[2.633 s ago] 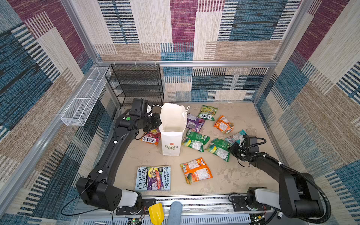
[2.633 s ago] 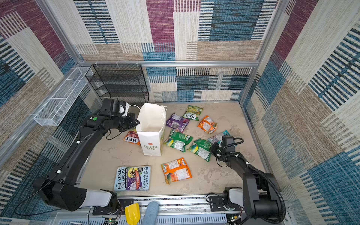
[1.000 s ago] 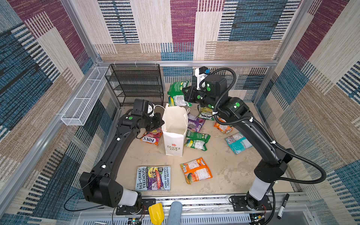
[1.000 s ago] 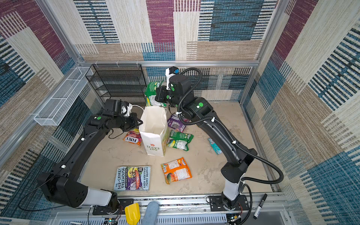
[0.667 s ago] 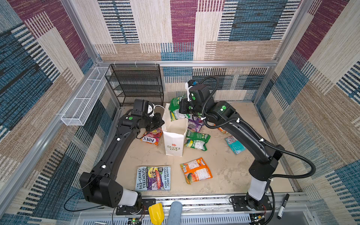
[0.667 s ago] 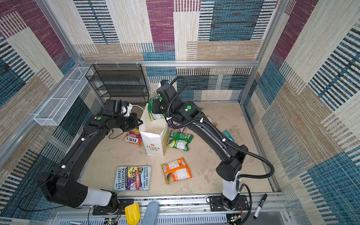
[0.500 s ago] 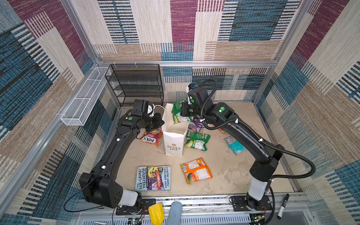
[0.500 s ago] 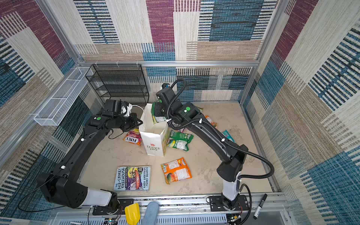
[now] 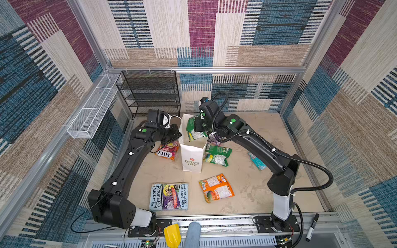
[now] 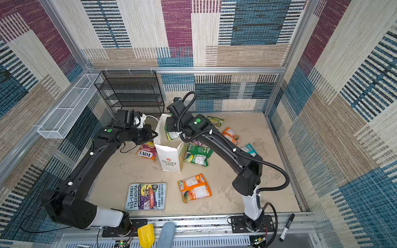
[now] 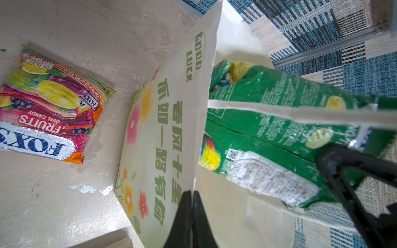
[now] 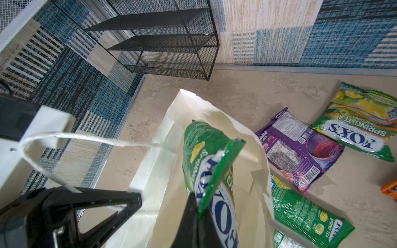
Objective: Place the snacks into the paper bag
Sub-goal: 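Release the green packet into the bag with the right gripper, then move the right gripper to the teal packet and grasp it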
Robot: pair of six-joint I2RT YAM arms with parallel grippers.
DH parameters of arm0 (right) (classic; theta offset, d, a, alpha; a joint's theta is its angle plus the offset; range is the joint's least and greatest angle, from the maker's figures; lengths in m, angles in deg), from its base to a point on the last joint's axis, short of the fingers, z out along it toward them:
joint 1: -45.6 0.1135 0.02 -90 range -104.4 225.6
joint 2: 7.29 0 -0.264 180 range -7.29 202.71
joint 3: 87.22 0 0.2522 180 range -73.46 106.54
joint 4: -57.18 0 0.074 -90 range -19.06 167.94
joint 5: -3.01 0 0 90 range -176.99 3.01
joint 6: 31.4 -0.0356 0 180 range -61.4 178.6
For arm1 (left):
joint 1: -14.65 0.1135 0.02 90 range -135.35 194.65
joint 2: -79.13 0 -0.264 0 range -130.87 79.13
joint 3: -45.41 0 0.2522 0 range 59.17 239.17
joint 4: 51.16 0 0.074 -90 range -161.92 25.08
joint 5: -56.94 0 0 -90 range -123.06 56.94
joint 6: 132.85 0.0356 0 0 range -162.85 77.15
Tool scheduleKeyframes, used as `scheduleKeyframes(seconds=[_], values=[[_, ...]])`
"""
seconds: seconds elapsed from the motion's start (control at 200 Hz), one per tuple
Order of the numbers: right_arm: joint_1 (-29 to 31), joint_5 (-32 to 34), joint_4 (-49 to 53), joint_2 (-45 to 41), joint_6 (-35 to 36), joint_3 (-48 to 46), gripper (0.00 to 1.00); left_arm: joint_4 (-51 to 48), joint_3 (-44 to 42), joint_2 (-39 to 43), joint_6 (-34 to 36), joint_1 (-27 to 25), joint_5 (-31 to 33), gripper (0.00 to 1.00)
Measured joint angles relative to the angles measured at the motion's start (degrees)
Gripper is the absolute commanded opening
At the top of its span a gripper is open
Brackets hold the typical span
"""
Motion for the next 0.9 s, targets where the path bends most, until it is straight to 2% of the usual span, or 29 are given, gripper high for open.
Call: scheduleKeyframes(seconds=[0.275,0.561,0.616,0.726,0.821,0.841,0.851,0.896], values=[[0.0,-2.6,-2.6,1.7,0.0,2.5,0.55,0.4,-0.1,-0.1,-0.5,0.0,-0.1,0.0],[-0.4,-2.3,-2.8,-5.9,1.4,1.3,0.86,0.3,-0.2,-0.1,-0.6,0.0,0.0,0.0],[-0.7,-1.2,-3.3,-9.8,1.6,-2.3,0.91,0.3,-0.2,-0.2,-0.6,0.0,0.0,0.0],[-3.8,-0.3,-5.7,-20.7,1.6,-14.1,0.92,0.3,-0.2,-0.2,-0.6,0.0,0.3,0.0],[-11.1,-1.0,-9.3,-31.3,0.0,-27.6,0.93,0.0,-0.2,0.0,-0.6,0.1,1.4,0.0],[-13.0,-1.5,-10.5,-33.4,-0.7,-30.7,0.95,0.0,-0.2,0.0,-0.6,0.2,1.4,0.0],[-13.7,-1.6,-10.6,-34.1,-0.9,-31.6,0.99,0.0,-0.2,0.0,-0.6,0.2,1.4,0.0],[-18.1,-2.1,-12.5,-38.6,-2.4,-38.6,1.0,0.0,-0.2,0.0,-0.6,0.2,1.4,0.0]])
